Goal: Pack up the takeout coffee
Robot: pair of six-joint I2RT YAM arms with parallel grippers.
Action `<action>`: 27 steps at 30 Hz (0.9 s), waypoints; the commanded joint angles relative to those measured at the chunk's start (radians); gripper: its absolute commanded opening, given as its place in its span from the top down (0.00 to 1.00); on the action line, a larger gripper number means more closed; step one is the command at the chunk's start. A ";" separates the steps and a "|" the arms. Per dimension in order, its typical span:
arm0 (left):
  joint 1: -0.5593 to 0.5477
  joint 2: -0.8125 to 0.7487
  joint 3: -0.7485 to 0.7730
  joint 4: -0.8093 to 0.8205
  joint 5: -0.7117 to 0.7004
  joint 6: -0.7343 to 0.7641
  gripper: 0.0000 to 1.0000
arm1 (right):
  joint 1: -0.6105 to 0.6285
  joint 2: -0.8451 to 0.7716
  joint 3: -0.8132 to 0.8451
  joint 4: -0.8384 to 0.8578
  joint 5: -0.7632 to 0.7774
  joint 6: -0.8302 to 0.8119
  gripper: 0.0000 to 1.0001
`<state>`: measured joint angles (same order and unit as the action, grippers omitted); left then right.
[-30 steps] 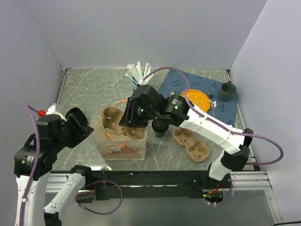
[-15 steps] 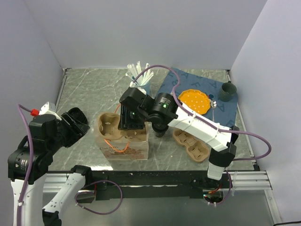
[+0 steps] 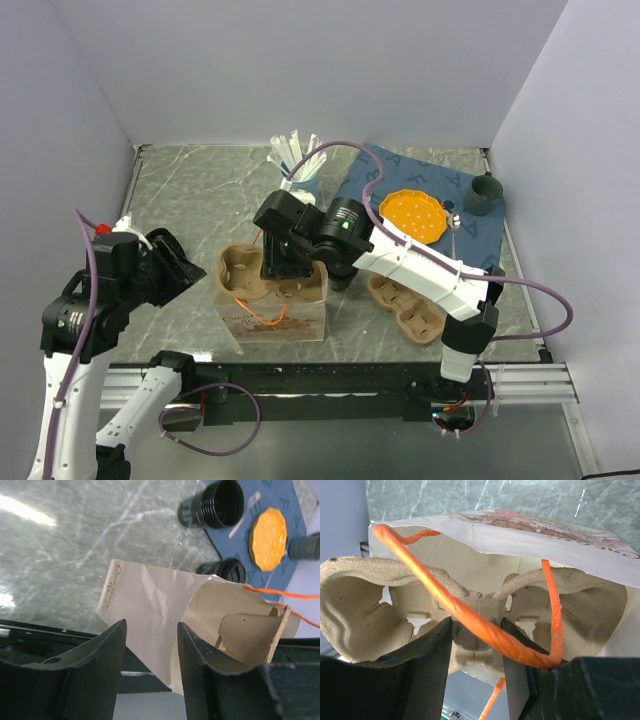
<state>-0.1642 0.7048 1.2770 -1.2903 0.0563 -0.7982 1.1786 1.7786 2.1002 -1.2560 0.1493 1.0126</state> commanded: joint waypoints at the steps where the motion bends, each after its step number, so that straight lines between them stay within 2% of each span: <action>1: 0.002 -0.030 -0.044 0.117 0.146 0.039 0.48 | 0.006 0.019 0.034 -0.014 0.029 0.021 0.63; 13: 0.002 -0.027 -0.105 0.183 0.174 0.060 0.59 | 0.007 0.025 0.035 -0.037 0.035 0.020 0.63; 22: 0.002 -0.056 -0.162 0.227 0.227 0.050 0.72 | 0.009 0.041 0.075 -0.115 0.062 0.011 0.63; 25: 0.002 -0.064 -0.168 0.243 0.258 0.044 0.84 | 0.009 0.044 0.076 -0.126 0.062 0.003 0.63; 27: 0.002 -0.074 -0.166 0.247 0.278 0.028 0.88 | 0.012 0.051 0.084 -0.144 0.071 0.000 0.63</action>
<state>-0.1642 0.6552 1.1110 -1.0988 0.2695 -0.7628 1.1805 1.8240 2.1288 -1.3243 0.1764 1.0222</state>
